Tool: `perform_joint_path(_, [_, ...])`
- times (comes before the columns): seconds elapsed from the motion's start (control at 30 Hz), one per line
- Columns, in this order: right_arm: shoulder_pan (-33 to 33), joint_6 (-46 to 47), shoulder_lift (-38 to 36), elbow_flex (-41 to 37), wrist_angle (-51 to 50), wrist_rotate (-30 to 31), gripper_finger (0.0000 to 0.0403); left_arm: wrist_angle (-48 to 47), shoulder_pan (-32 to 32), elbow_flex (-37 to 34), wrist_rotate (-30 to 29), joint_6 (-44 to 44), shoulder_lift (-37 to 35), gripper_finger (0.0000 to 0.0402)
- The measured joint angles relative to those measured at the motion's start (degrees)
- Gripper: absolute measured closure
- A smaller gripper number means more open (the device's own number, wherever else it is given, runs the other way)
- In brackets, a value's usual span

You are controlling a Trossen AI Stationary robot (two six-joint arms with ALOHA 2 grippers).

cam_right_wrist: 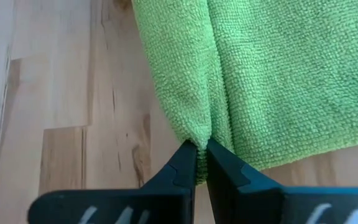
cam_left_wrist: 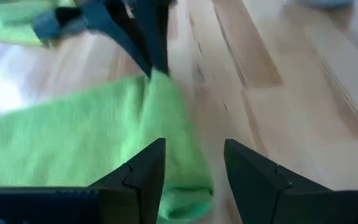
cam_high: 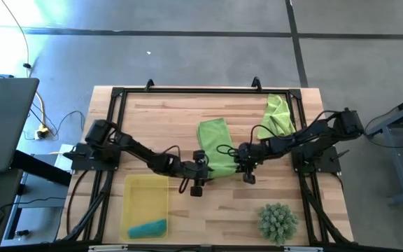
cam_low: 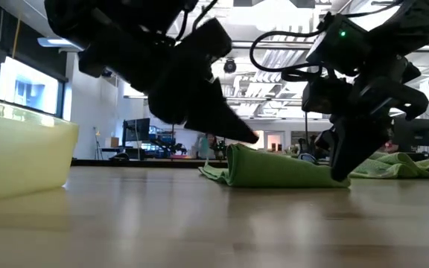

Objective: Roll microfiber towels into tight, uniform cylinder then place into a basket
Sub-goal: Roll the green microfiber towel

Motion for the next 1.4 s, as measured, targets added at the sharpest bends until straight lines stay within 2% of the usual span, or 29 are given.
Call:
perform_joint_path(0.3, [-0.79,-0.17,0.04,-0.07,0.98,-0.9,0.0391,-2.1,0.73,-0.04,-3.86,0.32,1.8,0.0247])
perform_joint_path(0.67, [-0.77,-0.13,0.04,-0.07,1.55,-1.11,0.0391,-2.74,1.53,1.26,-0.91,-3.93,5.68,0.0248])
perform_joint_path(0.77, [-0.77,-0.23,0.04,-0.07,1.52,-1.14,0.039,-3.72,1.55,1.49,-0.36,-7.8,5.7,0.0259])
perform_joint_path(0.9, [-0.77,-1.92,0.04,-0.07,1.21,-1.16,0.0371,-6.31,1.55,1.63,0.04,-14.8,5.55,0.0301])
perform_joint_path(1.03, [-0.74,-4.71,-0.13,0.0,0.47,-1.18,0.0334,-8.21,1.66,1.62,3.78,-21.66,5.42,0.0361])
perform_joint_path(1.1, [-0.73,-6.18,-0.13,0.0,0.29,-1.29,0.0317,-6.73,1.8,1.58,8.07,-25.17,5.46,0.0386])
perform_joint_path(1.23, [-0.72,-8.68,-0.17,0.04,-0.33,-1.55,0.0294,-3.28,3.24,1.4,16.87,-30.73,5.58,0.0387])
perform_joint_path(1.4, [-0.63,-13.25,-2.15,-0.1,-3.88,-1.01,0.0289,-2.45,4.52,1.31,21.81,-32.46,5.57,0.0389])
